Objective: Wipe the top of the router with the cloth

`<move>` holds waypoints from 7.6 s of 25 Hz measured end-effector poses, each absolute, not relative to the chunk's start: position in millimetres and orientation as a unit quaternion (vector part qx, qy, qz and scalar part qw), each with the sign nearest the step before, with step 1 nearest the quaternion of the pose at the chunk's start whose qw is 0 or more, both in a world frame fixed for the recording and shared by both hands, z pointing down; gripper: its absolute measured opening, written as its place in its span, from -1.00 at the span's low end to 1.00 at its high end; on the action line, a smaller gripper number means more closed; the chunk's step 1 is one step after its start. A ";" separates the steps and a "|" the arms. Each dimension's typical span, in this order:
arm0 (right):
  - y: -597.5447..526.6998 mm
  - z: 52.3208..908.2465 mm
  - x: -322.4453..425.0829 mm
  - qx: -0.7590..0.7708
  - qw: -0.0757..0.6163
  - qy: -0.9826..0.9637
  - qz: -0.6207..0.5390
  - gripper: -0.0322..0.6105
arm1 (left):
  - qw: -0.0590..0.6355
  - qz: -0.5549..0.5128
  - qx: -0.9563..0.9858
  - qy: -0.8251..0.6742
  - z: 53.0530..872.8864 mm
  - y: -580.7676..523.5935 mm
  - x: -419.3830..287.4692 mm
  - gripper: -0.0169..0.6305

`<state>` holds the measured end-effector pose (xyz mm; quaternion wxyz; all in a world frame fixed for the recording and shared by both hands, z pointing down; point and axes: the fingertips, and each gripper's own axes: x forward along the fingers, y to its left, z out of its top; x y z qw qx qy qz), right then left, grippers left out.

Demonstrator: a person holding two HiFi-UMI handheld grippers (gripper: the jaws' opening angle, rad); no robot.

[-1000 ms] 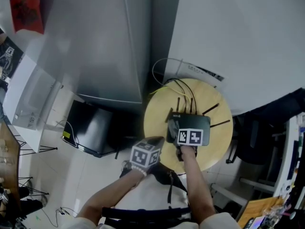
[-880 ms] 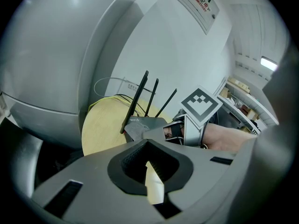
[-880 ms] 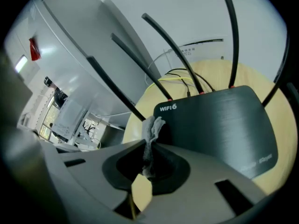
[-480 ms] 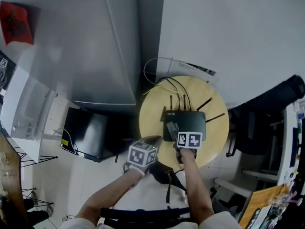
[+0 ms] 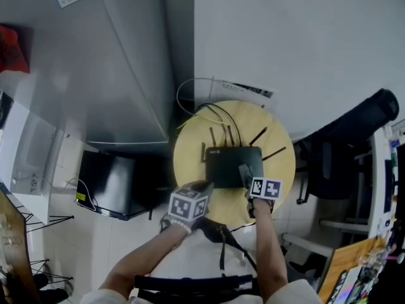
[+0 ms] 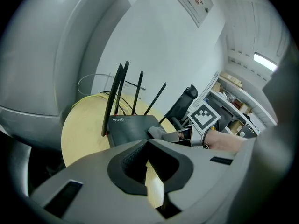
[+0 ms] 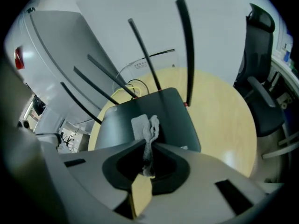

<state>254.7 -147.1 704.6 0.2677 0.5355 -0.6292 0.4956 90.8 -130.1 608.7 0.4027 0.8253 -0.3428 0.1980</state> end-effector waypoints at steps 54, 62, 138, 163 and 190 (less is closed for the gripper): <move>-114.0 676.7 133.5 0.483 0.235 -0.689 0.487 -0.77 | 0.382 0.225 0.836 -0.323 603.8 -116.1 65.2 -0.95; -132.6 638.6 240.7 0.540 0.180 -0.668 0.479 -0.77 | 0.362 0.211 0.863 -0.282 585.2 -138.2 135.7 -0.96; -64.6 734.2 203.7 0.392 0.441 -0.782 0.201 -0.77 | 0.414 0.255 0.821 -0.300 619.6 -95.4 70.3 -0.96; -82.0 737.9 44.9 0.346 0.431 -0.810 0.196 -0.77 | 0.436 0.225 0.799 -0.349 625.6 -89.8 -48.1 -0.96; -166.8 716.2 48.8 0.577 0.430 -0.619 0.314 -0.76 | 0.468 0.165 0.787 -0.366 621.0 -98.6 -135.9 -0.96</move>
